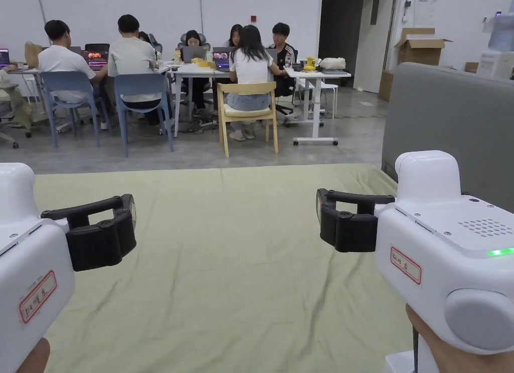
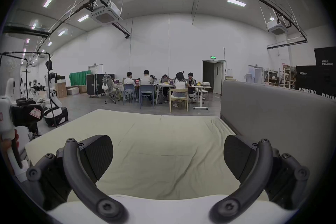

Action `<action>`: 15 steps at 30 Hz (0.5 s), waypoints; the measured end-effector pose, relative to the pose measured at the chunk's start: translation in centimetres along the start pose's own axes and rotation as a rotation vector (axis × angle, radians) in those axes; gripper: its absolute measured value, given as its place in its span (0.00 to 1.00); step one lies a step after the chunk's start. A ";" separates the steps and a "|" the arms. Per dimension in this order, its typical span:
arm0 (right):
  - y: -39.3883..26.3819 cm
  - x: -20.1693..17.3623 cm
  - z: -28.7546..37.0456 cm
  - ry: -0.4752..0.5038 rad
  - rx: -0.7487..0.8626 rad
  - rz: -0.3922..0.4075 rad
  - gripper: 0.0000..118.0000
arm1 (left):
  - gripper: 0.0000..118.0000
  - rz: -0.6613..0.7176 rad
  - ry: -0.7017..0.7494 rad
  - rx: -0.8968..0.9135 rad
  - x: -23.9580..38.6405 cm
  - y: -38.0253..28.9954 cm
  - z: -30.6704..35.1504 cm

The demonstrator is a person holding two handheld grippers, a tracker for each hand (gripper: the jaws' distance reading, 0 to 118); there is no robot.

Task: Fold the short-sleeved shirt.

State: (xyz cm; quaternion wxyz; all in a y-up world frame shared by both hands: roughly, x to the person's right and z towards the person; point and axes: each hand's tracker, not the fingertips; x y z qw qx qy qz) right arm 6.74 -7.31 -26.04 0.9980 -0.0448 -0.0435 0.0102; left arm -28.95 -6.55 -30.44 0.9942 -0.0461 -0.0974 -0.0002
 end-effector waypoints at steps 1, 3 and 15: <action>0.0 -0.1 0.0 -0.003 0.001 0.003 1.00 | 1.00 -0.003 -0.003 -0.003 0.1 0.0 -0.1; 0.0 -0.1 0.0 -0.004 0.002 0.006 1.00 | 1.00 -0.007 -0.002 -0.006 0.2 0.0 -0.1; -0.2 -0.3 -0.1 -0.047 -0.006 0.055 1.00 | 1.00 -0.013 -0.011 -0.027 0.1 -0.6 -0.3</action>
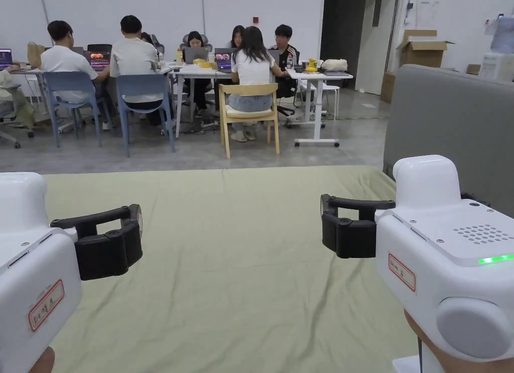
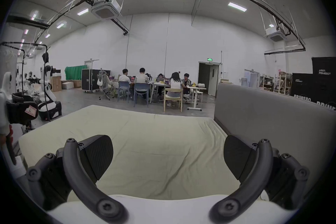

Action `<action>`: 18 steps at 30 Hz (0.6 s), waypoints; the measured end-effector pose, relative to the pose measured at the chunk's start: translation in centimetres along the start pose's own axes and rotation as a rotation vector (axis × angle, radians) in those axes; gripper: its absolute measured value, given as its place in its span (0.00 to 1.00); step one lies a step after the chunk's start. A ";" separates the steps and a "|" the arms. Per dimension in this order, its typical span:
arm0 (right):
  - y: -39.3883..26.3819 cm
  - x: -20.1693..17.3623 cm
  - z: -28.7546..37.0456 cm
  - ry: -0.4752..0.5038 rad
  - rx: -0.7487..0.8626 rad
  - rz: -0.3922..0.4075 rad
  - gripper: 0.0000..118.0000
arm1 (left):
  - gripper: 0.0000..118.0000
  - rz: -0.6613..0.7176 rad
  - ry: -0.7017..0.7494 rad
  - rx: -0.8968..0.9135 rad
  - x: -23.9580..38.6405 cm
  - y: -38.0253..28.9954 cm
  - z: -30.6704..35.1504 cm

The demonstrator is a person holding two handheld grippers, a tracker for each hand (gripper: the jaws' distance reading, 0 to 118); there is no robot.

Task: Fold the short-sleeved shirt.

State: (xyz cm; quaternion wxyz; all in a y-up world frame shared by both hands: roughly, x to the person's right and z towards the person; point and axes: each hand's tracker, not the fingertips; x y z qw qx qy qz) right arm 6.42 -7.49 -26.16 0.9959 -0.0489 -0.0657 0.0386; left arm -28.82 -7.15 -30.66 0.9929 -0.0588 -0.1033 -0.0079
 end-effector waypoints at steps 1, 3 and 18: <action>0.0 0.0 0.0 0.007 0.001 0.002 1.00 | 1.00 0.001 0.000 -0.001 0.0 0.0 0.0; -0.1 -0.1 0.1 0.013 0.007 0.006 1.00 | 1.00 0.005 -0.005 -0.005 -0.1 0.0 -0.1; 0.4 0.9 -1.2 0.029 -0.031 -0.030 1.00 | 1.00 -0.004 -0.020 -0.009 0.2 0.0 -0.4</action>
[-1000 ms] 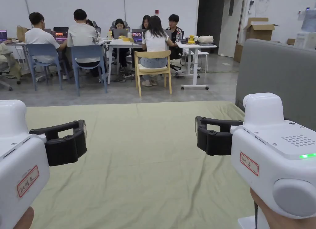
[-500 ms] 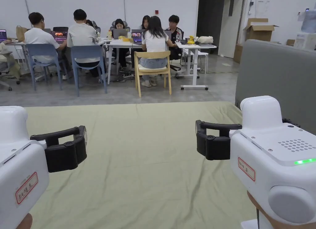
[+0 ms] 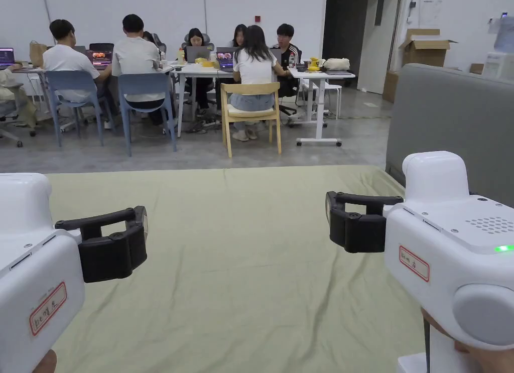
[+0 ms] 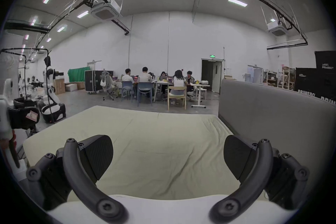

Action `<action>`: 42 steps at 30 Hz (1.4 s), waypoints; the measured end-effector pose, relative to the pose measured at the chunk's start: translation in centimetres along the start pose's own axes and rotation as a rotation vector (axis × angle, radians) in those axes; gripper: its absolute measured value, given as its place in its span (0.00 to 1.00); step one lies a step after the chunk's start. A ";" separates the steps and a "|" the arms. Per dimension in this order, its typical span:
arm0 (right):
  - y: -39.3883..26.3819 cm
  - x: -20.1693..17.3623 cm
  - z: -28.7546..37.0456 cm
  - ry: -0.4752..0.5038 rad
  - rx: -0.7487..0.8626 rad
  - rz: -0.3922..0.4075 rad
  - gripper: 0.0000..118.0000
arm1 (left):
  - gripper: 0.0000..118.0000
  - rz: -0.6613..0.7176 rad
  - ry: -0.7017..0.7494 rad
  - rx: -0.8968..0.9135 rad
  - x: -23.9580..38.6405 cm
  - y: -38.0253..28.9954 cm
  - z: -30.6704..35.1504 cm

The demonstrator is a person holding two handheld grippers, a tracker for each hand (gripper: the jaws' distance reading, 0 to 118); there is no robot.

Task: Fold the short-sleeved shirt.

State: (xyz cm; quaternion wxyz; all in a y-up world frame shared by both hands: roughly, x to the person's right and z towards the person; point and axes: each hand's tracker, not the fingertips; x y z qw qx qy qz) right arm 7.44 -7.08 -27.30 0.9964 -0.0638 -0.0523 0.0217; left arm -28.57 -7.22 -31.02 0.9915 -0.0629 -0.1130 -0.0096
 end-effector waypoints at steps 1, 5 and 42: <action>0.2 -0.3 -0.2 -0.024 -0.013 0.011 1.00 | 1.00 0.000 -0.002 -0.001 0.0 0.0 0.0; -0.3 -0.7 0.3 0.042 -0.019 0.056 1.00 | 1.00 -0.006 -0.006 -0.004 0.2 0.0 -0.1; 0.0 -0.8 0.6 0.012 0.007 -0.041 1.00 | 1.00 0.019 0.000 0.016 0.4 -0.2 -0.6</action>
